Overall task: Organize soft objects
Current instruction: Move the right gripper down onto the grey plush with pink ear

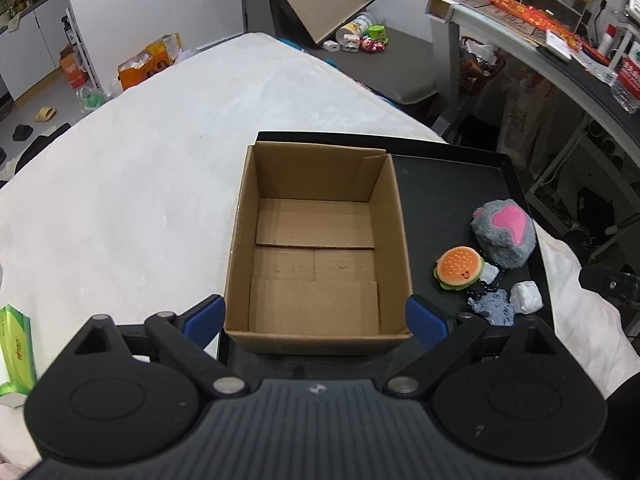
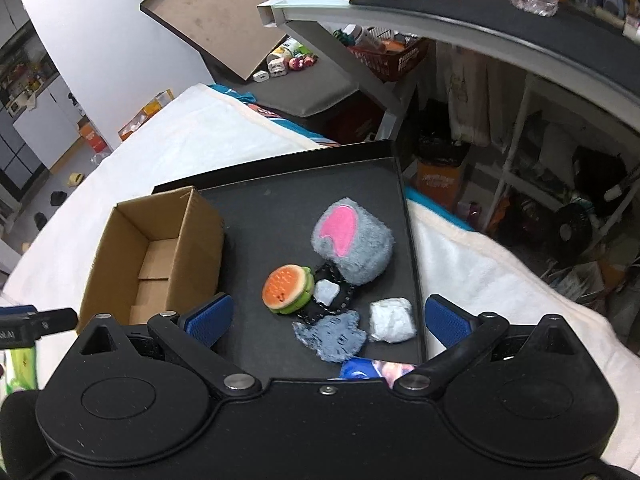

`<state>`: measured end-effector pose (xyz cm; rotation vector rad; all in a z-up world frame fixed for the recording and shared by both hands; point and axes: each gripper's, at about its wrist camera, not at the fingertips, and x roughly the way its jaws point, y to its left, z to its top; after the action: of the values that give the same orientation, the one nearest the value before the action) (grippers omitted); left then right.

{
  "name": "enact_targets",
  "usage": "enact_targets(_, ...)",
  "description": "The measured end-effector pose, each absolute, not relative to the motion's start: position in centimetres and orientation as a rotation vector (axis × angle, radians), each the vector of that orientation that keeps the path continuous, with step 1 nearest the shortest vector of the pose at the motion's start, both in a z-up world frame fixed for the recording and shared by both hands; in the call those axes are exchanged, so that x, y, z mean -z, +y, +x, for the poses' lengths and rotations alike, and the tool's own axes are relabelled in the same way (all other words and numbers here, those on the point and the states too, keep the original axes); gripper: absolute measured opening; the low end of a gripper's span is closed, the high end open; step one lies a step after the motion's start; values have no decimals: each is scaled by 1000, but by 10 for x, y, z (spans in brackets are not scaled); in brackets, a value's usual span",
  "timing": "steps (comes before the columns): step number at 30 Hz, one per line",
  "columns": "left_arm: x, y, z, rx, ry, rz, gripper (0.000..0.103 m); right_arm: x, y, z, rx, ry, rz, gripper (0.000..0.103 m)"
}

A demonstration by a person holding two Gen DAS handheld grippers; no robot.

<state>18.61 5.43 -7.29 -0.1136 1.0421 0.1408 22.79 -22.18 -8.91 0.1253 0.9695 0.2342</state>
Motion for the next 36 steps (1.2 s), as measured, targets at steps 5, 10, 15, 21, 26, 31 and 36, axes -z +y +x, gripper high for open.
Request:
enact_targets(5,79,60,202,-153,1062,-111,96,92,-216,249,-239,988,125,103)
enact_targets(10,83,68,216,-164,1074,-119,96,90,-208,273,-255,988,133,103)
enact_targets(15,88,78,227,-185,1080,-120,96,98,-204,293,-251,1008,150,103)
enact_targets(21,101,93,237,-219,1088,-135,95,124,-201,309,-234,1029,146,103)
enact_targets(26,117,102,245,-232,1093,-131,93,148,-201,317,-209,1048,117,103)
enact_targets(31,134,114,250,-252,1101,-159,90,152,-210,320,-176,980,79,103)
enact_targets(36,151,118,255,-253,1127,-169,84,172,-204,328,-207,1037,30,103)
